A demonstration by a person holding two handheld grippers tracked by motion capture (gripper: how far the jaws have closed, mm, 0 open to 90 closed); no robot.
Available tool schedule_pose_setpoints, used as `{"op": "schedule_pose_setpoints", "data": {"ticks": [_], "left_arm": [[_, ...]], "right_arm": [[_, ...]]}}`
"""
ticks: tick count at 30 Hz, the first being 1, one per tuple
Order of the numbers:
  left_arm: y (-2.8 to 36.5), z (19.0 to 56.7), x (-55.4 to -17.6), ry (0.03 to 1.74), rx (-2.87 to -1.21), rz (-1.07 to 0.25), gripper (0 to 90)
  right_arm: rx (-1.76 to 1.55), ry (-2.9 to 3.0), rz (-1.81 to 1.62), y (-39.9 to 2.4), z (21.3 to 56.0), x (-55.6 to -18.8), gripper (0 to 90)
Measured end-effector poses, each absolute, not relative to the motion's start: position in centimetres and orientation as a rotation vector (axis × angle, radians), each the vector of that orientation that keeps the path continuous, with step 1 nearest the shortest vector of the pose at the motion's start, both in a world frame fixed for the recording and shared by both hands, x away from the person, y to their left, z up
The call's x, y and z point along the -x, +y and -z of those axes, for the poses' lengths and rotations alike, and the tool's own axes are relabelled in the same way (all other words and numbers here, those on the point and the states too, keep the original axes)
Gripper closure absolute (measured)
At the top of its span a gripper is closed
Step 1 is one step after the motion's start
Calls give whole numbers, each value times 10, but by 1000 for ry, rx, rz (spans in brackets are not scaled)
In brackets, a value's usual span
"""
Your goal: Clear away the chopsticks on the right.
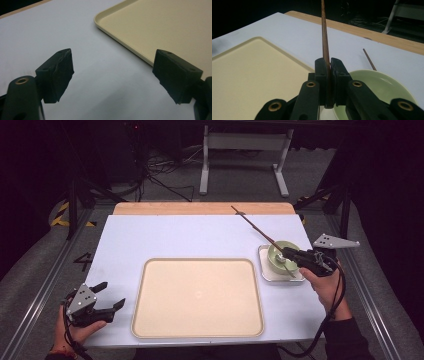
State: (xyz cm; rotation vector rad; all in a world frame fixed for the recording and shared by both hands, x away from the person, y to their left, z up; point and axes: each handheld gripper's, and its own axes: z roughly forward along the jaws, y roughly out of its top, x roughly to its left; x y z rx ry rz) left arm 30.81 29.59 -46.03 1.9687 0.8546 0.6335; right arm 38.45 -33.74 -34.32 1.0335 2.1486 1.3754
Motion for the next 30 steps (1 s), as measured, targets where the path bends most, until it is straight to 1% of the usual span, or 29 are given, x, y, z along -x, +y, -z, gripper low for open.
{"op": "schedule_pose_setpoints", "data": {"ticks": [6,18,30], "left_arm": [[295,460,-308,851,-1967,-633,178],[294,460,-307,846,-1974,-633,178],[294,460,-307,850,-1975,-631,178]], "right_arm": [[-986,2195,-1373,-324,344,-378,849],[-889,2325,-1354,-289,357,-365,849],[-850,2451,-1270,-260,382,-366,849]]}}
